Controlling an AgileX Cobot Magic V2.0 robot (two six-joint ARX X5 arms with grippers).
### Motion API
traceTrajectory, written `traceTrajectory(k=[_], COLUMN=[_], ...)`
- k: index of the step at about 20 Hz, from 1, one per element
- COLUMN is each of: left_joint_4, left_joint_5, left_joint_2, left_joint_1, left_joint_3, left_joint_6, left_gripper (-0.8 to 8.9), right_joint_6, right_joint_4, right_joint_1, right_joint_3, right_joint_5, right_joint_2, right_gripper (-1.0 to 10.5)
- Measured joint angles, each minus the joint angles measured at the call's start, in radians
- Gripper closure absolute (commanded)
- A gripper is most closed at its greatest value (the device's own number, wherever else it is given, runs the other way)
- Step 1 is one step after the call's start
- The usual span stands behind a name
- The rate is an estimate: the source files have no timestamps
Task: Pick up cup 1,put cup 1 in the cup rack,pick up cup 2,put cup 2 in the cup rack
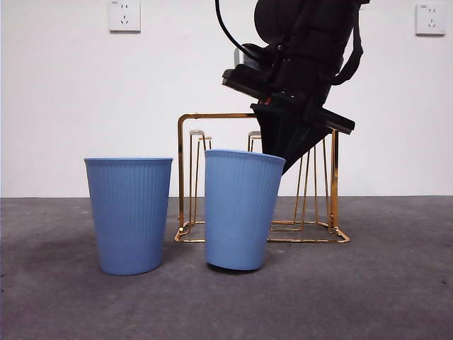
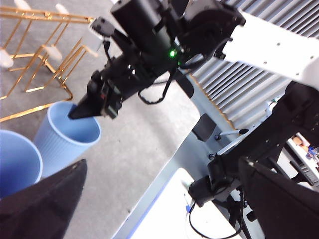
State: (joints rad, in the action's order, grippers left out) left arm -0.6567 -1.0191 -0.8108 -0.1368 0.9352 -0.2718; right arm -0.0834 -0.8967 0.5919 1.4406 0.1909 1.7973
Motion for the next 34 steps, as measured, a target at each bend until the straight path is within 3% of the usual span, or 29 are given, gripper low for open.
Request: traceTrajectory(k=[5,9,14,18,22,27,31,34], left_joint_4=[0.107,0.291,0.641,1.014,1.377,1.822,1.951,1.986], left_joint_5=[-0.005,0.026,0.14,0.287,0.411,0.562,0.673,0.71], left_joint_2=[-0.016,-0.038,-0.114,-0.245,-0.413,-0.602,-0.673,-0.679], left_joint_1=[-0.039,-0.109,-0.267,-0.434,-0.556,-0.615,-0.62,-0.62], left_joint_3=[0.0,0.0,0.0,0.0,0.0,0.0,0.0,0.0], left_joint_6=[-0.079,-0.208,-0.432,-0.634,-0.816,-1.069,-1.149,-1.163], left_gripper=[2.56,2.56,2.56,2.56,2.56,2.56,2.57,2.56], right_joint_6=[0.051,0.073,0.071,0.1,0.172,0.234,0.254,0.264], right_joint_4=[-0.108,-0.082,0.105,0.211,0.257,0.344,0.368,0.373], right_joint_1=[0.0,0.0,0.0,0.0,0.0,0.0,0.0,0.003], right_joint_3=[0.001,0.001,0.001,0.006,0.008,0.008,0.008,0.008], right_joint_5=[-0.001,-0.001,-0.07,-0.141,-0.159,-0.156,-0.138,-0.129], right_joint_2=[-0.047,-0.317,-0.708,-0.9,-0.94,-0.932,-0.925,-0.896], right_gripper=[9.6,9.6,9.6,9.6,9.6,9.6,9.6,9.6])
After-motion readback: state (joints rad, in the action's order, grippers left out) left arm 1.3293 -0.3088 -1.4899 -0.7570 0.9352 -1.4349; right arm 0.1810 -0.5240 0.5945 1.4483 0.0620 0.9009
